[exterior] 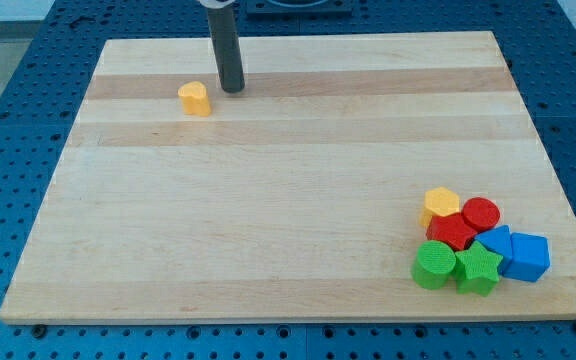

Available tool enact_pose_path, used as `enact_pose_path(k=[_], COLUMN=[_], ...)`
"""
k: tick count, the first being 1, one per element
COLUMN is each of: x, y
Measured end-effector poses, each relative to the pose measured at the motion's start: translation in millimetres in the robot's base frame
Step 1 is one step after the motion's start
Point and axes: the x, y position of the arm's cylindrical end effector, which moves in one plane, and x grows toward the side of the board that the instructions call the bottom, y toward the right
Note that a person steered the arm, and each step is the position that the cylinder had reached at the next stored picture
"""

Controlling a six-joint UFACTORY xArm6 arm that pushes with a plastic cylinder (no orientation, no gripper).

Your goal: Move the yellow heart towards the green circle

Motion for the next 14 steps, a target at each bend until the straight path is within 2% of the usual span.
enact_pose_path(k=[1, 2, 5, 7, 9, 10, 12, 13, 14], x=[-3, 22, 142, 154, 204, 211, 214, 240, 246], y=[-19, -55, -56, -45, 15, 26, -20, -29, 6])
